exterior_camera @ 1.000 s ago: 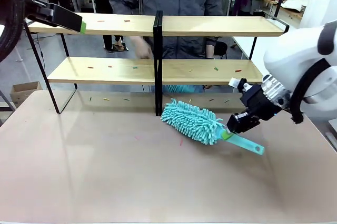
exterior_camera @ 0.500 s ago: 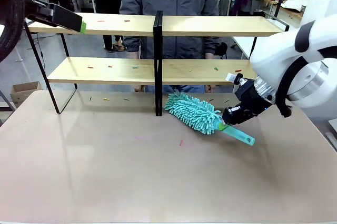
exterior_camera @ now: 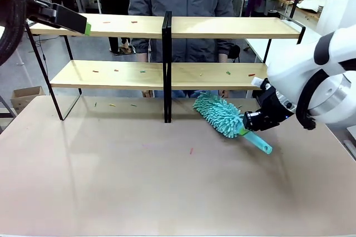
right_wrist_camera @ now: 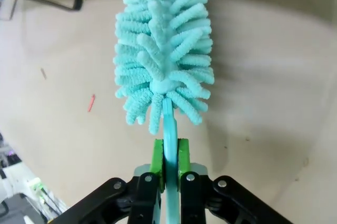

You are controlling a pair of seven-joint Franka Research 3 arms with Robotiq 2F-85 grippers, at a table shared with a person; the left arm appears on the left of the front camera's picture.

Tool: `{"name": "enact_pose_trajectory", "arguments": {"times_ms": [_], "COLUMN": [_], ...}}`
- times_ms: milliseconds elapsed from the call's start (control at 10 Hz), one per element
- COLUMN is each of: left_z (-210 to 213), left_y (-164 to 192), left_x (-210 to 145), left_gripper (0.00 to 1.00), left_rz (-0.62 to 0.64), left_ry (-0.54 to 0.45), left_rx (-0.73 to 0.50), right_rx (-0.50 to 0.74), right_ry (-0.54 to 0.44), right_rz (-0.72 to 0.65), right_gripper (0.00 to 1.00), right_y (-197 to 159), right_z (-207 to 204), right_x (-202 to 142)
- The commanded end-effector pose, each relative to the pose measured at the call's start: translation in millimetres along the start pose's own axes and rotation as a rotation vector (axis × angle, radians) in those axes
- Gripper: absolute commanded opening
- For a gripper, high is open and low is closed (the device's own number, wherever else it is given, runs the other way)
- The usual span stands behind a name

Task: Clean the shelves.
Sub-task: Clean a randomly selected level of the Shelf with the Duster.

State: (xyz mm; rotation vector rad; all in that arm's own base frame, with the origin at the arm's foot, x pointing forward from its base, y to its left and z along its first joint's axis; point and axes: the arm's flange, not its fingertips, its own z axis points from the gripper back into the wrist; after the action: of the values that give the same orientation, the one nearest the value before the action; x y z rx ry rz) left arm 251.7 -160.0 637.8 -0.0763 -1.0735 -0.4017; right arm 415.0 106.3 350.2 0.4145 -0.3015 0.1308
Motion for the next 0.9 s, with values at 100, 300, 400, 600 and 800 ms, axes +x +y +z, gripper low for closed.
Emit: {"name": "enact_pose_trajectory", "arguments": {"times_ms": [100, 300, 400, 600, 800], "left_z": [2, 2, 2, 2, 2], "left_y": [1, 1, 1, 1, 1], "left_x": [0, 0, 0, 0, 0], "left_gripper": [1.00, 1.00, 1.00, 1.00, 1.00], "left_rz": [-0.001, -0.001, -0.001, -0.001, -0.001], "left_ry": [0.001, 0.001, 0.001, 0.001, 0.001], "left_rx": [0.010, 0.010, 0.010, 0.010, 0.010], "right_rx": [-0.130, -0.310, -0.347, -0.446, -0.457], "right_ry": [-0.041, -0.078, -0.079, -0.131, -0.271], "right_rz": [-0.203, -0.384, -0.435, -0.451, -0.297], "right_gripper": [0.12, 0.12, 0.12, 0.12, 0.12], "right_y": [9, 10, 10, 14, 25], "right_z": [15, 31, 34, 33, 29], "right_x": [-8, -14, -15, -17, -20]}}
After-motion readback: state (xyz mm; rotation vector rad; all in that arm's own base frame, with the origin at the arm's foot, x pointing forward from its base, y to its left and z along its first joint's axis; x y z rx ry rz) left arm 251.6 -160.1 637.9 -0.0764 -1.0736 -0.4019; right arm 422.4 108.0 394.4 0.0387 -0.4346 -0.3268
